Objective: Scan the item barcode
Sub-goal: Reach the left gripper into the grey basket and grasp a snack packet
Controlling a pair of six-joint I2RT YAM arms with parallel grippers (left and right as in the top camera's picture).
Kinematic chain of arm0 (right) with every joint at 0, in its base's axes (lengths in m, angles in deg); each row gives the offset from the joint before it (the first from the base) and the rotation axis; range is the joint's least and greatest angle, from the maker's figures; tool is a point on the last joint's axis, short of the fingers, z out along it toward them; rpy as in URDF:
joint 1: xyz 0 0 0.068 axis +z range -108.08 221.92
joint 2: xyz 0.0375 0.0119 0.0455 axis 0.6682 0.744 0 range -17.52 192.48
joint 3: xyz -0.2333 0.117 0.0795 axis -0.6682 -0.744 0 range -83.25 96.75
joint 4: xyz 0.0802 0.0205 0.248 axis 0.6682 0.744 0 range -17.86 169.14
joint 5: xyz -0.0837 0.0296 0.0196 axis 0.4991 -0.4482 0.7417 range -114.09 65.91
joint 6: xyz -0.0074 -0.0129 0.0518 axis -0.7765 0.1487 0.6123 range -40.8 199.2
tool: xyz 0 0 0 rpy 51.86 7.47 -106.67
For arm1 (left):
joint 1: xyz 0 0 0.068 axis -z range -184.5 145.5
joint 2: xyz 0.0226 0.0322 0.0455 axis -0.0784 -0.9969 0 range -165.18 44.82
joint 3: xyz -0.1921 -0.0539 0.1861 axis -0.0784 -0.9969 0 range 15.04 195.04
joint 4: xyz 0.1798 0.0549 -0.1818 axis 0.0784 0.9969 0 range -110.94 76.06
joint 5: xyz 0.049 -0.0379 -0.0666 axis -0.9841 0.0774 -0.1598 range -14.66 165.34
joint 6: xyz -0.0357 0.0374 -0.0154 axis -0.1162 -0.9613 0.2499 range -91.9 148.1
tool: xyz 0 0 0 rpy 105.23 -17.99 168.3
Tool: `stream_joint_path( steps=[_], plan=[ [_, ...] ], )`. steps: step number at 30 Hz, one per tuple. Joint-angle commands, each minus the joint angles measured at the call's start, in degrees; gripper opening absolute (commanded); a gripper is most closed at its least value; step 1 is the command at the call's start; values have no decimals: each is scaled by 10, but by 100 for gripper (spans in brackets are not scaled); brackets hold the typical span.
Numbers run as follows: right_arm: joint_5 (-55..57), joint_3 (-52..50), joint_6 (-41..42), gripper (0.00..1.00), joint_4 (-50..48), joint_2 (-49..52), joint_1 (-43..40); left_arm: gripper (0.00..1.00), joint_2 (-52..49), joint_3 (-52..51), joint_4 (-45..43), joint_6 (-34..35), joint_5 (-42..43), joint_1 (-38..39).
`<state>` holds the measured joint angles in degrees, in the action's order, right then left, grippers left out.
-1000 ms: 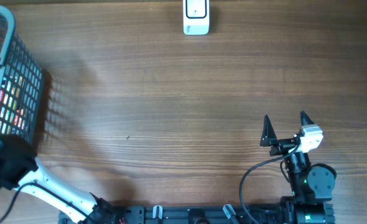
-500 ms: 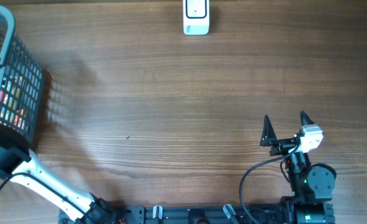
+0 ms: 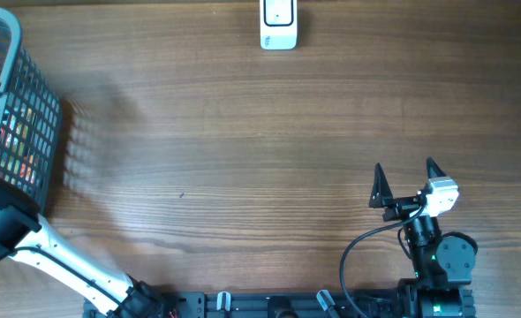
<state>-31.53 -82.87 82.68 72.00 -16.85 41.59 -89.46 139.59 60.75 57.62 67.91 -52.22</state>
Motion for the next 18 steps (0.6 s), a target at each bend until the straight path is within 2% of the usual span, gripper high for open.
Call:
stream_joint_path(
  steps=[1,7,12,13,15,16,18],
  plan=[
    [5,-1,-5,100,-2,-4,-3,100,-7,-44,-26,10,3,-19],
    [5,-1,-5,100,-2,-4,-3,100,-7,-95,-95,10,16,-27],
    [5,-1,-5,99,-2,-4,-3,100,-7,-107,-130,9,77,-27],
    [5,-1,-5,100,-2,-4,-3,96,-7,-107,-130,9,83,-27],
    [5,-1,-5,100,-2,-4,-3,72,-7,-107,-129,7,83,-27],
    [5,-1,-5,100,-2,-4,-3,55,-7,-107,-127,7,83,-27],
    [5,-1,-5,100,-2,-4,-3,34,-7,-107,-123,7,83,-27]
  ],
)
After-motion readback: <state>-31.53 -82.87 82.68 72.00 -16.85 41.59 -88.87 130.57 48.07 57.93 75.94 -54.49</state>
